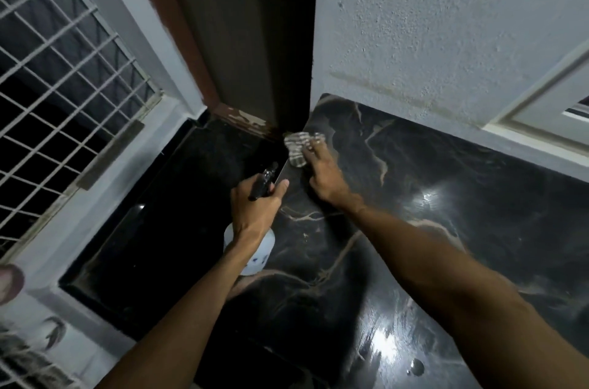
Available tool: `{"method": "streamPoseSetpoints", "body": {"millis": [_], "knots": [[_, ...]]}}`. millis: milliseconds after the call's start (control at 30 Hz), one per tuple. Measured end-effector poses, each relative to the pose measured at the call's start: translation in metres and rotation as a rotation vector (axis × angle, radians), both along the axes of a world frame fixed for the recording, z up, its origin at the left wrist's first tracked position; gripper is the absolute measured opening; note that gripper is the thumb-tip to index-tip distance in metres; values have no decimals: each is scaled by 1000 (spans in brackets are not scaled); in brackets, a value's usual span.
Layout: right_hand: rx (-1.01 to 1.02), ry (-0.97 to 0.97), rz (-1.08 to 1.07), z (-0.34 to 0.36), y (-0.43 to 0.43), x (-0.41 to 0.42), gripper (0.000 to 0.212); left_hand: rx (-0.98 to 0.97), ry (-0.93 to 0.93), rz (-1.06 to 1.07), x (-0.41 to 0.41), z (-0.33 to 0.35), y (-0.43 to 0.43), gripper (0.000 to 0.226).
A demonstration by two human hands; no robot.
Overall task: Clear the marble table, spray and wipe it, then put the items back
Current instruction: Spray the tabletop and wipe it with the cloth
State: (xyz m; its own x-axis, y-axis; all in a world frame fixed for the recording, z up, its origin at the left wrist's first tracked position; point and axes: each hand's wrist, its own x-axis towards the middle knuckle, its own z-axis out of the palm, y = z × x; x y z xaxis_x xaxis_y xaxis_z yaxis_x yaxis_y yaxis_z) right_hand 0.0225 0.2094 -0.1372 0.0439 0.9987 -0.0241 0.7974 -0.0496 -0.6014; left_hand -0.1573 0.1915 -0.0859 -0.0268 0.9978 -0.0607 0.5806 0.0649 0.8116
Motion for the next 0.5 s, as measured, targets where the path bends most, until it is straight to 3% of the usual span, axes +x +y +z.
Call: {"method": "streamPoseSetpoints", "body": {"millis": [67, 100, 133, 233, 267, 367, 400, 500], "knots": [[-1, -30, 332, -6, -31, -24, 68, -22, -6, 1, -6, 2, -8, 26], [3, -33, 397, -6, -41, -23, 69, -26, -1, -4, -7, 3, -13, 23], [3, -5, 352, -8, -45, -15, 71, -34, 7, -2, -7, 3, -19, 26], [-72, 74, -121, -8, -69, -3, 70, -64, 14, 23, -5, 6, -40, 41], [-49, 61, -108, -7, -88, -11, 70, -72, 16, 23, -3, 8, -47, 42], [-7, -5, 364, -9, -158, -13, 70, -93, 18, 8, 6, 8, -76, 40], [5, 18, 361, -8, -174, 3, 69, -84, 13, -5, 13, 9, -89, 40], [-40, 161, -240, -1, -205, 55, 76, -71, 9, -48, 33, 10, -128, 39]]}}
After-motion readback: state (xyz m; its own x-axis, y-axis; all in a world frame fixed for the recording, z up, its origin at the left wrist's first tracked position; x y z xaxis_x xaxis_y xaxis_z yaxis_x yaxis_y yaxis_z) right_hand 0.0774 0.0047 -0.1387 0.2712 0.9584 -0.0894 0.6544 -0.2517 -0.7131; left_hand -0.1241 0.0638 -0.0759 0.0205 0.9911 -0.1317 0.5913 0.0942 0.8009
